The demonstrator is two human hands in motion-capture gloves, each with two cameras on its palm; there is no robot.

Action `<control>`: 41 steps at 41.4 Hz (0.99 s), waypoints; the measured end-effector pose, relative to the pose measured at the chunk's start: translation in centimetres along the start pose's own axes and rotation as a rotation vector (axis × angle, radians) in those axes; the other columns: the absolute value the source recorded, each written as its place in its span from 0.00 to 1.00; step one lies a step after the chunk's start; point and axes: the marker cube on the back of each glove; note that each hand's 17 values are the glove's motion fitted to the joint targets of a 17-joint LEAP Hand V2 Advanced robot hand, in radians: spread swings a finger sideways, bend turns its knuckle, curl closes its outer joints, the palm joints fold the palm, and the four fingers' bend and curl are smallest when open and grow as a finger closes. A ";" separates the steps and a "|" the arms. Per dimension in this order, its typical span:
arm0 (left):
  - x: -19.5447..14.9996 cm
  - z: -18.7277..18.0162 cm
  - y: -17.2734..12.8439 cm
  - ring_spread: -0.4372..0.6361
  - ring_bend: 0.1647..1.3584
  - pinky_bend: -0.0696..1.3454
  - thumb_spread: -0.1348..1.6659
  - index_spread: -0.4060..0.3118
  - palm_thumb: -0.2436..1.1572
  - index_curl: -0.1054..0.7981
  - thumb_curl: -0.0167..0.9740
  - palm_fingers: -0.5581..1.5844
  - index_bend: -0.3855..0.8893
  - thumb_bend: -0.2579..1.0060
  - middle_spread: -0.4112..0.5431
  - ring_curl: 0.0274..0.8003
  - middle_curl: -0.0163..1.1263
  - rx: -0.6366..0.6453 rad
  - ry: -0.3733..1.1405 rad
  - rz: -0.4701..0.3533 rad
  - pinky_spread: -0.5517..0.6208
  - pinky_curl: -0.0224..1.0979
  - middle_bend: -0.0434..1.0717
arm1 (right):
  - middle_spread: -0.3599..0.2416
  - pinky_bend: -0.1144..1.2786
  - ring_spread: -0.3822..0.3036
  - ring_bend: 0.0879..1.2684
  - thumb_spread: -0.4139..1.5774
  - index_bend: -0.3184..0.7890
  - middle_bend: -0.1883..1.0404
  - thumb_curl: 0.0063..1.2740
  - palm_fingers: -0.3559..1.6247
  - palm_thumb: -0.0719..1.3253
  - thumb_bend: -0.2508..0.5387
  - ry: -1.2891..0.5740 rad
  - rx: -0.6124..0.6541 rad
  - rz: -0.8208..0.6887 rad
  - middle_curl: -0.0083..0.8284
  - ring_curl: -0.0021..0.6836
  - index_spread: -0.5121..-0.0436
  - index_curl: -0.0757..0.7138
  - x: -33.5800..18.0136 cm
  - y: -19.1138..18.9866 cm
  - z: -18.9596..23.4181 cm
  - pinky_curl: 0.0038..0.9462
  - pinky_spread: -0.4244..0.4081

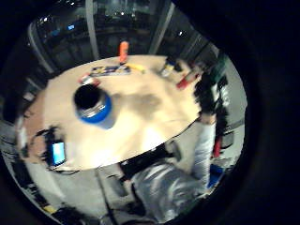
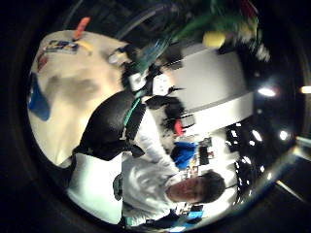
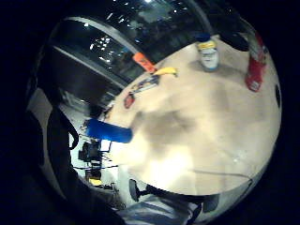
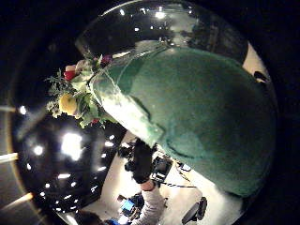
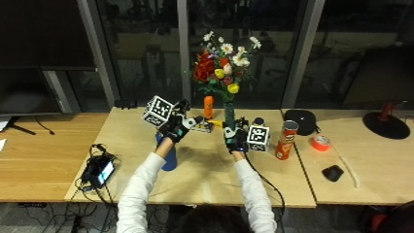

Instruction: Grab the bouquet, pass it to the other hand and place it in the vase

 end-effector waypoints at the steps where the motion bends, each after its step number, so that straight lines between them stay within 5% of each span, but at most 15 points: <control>1: 0.2 0.2 -0.5 0.74 0.40 0.34 0.69 0.74 0.45 0.33 0.34 0.32 0.38 0.19 0.70 0.30 0.32 0.007 0.060 -0.002 0.75 0.32 0.27 | 0.31 0.62 0.27 0.75 0.59 0.64 0.78 0.45 0.88 0.80 0.29 -0.021 0.000 -0.008 0.76 0.79 0.58 0.76 -0.4 0.1 0.5 0.51 0.22; 7: 2.5 1.9 -3.0 0.72 0.42 0.35 0.66 0.77 0.45 0.32 0.35 0.34 0.38 0.19 0.70 0.31 0.32 -0.025 0.434 0.027 0.73 0.32 0.30 | 0.31 0.63 0.28 0.75 0.56 0.63 0.79 0.47 0.88 0.80 0.29 -0.162 -0.035 -0.067 0.77 0.79 0.58 0.79 -3.7 2.1 3.7 0.52 0.22; 15: 4.9 4.5 -4.6 0.70 0.40 0.33 0.62 0.77 0.47 0.35 0.36 0.38 0.43 0.18 0.69 0.31 0.33 -0.063 0.633 0.119 0.70 0.32 0.29 | 0.32 0.63 0.28 0.76 0.53 0.62 0.79 0.50 0.88 0.80 0.29 -0.230 -0.088 -0.121 0.77 0.79 0.57 0.82 -5.1 4.9 8.5 0.53 0.23; 17: 4.6 4.7 -5.0 0.65 0.41 0.32 0.61 0.74 0.47 0.36 0.37 0.44 0.42 0.18 0.64 0.31 0.33 -0.001 0.658 0.127 0.67 0.31 0.32 | 0.33 0.63 0.28 0.76 0.52 0.62 0.79 0.51 0.88 0.80 0.29 -0.242 -0.109 -0.119 0.77 0.79 0.57 0.83 -5.3 5.9 9.4 0.53 0.23; 19: 3.9 4.6 -5.4 0.47 0.40 0.34 0.60 0.63 0.51 0.37 0.38 0.67 0.45 0.20 0.48 0.29 0.35 0.100 0.664 0.126 0.53 0.31 0.45 | 0.33 0.63 0.28 0.76 0.52 0.62 0.79 0.51 0.87 0.80 0.29 -0.245 -0.131 -0.124 0.77 0.79 0.58 0.84 -5.2 6.7 10.0 0.53 0.23; 20: 3.7 4.5 -5.4 0.48 0.37 0.31 0.60 0.64 0.50 0.36 0.37 0.62 0.41 0.19 0.47 0.25 0.31 0.150 0.659 0.118 0.54 0.28 0.41 | 0.33 0.63 0.28 0.76 0.52 0.62 0.80 0.52 0.87 0.80 0.29 -0.242 -0.142 -0.132 0.77 0.79 0.58 0.84 -5.2 7.1 10.3 0.53 0.23; 23: 3.9 3.8 -4.8 0.30 0.39 0.35 0.59 0.49 0.61 0.40 0.41 0.85 0.45 0.24 0.32 0.31 0.36 0.243 0.638 0.096 0.36 0.31 0.51 | 0.32 0.63 0.28 0.77 0.52 0.62 0.80 0.52 0.87 0.79 0.29 -0.220 -0.180 -0.156 0.77 0.79 0.59 0.85 -5.0 8.0 11.0 0.53 0.23; 24: 3.9 3.6 -4.9 0.26 0.40 0.37 0.50 0.45 0.68 0.42 0.47 0.88 0.47 0.26 0.30 0.34 0.38 0.260 0.627 0.098 0.33 0.33 0.53 | 0.32 0.63 0.28 0.77 0.52 0.62 0.80 0.53 0.87 0.79 0.28 -0.210 -0.200 -0.169 0.77 0.79 0.58 0.85 -4.8 8.1 11.2 0.53 0.23; 25: 3.7 3.3 -5.0 0.29 0.36 0.34 0.57 0.49 0.56 0.41 0.40 0.74 0.41 0.19 0.30 0.33 0.38 0.277 0.610 0.107 0.36 0.33 0.49 | 0.33 0.63 0.28 0.77 0.51 0.62 0.80 0.53 0.87 0.79 0.29 -0.196 -0.230 -0.189 0.77 0.79 0.58 0.86 -4.5 8.2 11.5 0.53 0.23; 26: 3.4 2.9 -5.2 0.22 0.43 0.38 0.47 0.40 0.70 0.44 0.49 0.90 0.48 0.26 0.25 0.39 0.42 0.303 0.586 0.121 0.29 0.35 0.55 | 0.32 0.63 0.28 0.76 0.52 0.62 0.80 0.53 0.87 0.78 0.28 -0.178 -0.271 -0.219 0.77 0.79 0.59 0.86 -4.3 8.4 11.8 0.53 0.22; 27: 3.2 2.2 -5.3 0.20 0.45 0.38 0.44 0.37 0.72 0.46 0.50 0.93 0.50 0.27 0.23 0.40 0.42 0.337 0.557 0.137 0.27 0.36 0.56 | 0.32 0.62 0.28 0.77 0.52 0.62 0.80 0.53 0.87 0.78 0.28 -0.161 -0.318 -0.252 0.77 0.79 0.59 0.86 -4.2 8.6 12.0 0.52 0.22; 31: 4.0 -1.4 -5.4 0.13 0.50 0.42 0.38 0.25 0.75 0.52 0.55 0.96 0.57 0.25 0.16 0.46 0.46 0.491 0.453 0.264 0.21 0.39 0.62 | 0.29 0.66 0.25 0.68 0.54 0.37 0.64 0.50 0.68 0.70 0.22 -0.170 -0.475 -0.358 0.69 0.73 0.54 0.76 -4.2 8.6 12.3 0.50 0.16; 33: 5.0 -3.4 -5.6 0.11 0.51 0.42 0.36 0.22 0.76 0.54 0.57 0.95 0.59 0.24 0.14 0.48 0.47 0.556 0.426 0.364 0.19 0.39 0.64 | 0.28 0.65 0.26 0.64 0.58 0.34 0.61 0.48 0.63 0.65 0.21 -0.207 -0.498 -0.421 0.67 0.72 0.52 0.73 -4.3 7.9 12.1 0.50 0.20; 38: 5.0 -7.3 -6.5 0.08 0.53 0.44 0.31 0.16 0.78 0.58 0.61 0.93 0.61 0.22 0.10 0.51 0.48 0.633 0.370 0.194 0.16 0.41 0.67 | 0.33 0.58 0.28 0.55 0.64 0.33 0.53 0.42 0.46 0.52 0.19 -0.148 -0.497 -0.254 0.62 0.67 0.48 0.64 -4.6 6.2 10.3 0.49 0.37; 41: 6.9 -9.8 -6.8 0.07 0.54 0.46 0.29 0.14 0.79 0.60 0.64 0.93 0.62 0.20 0.09 0.53 0.49 0.684 0.458 0.291 0.15 0.42 0.68 | 0.38 0.58 0.34 0.49 0.67 0.32 0.47 0.39 0.38 0.46 0.21 -0.110 -0.478 -0.177 0.58 0.62 0.45 0.58 -4.0 4.7 9.5 0.47 0.48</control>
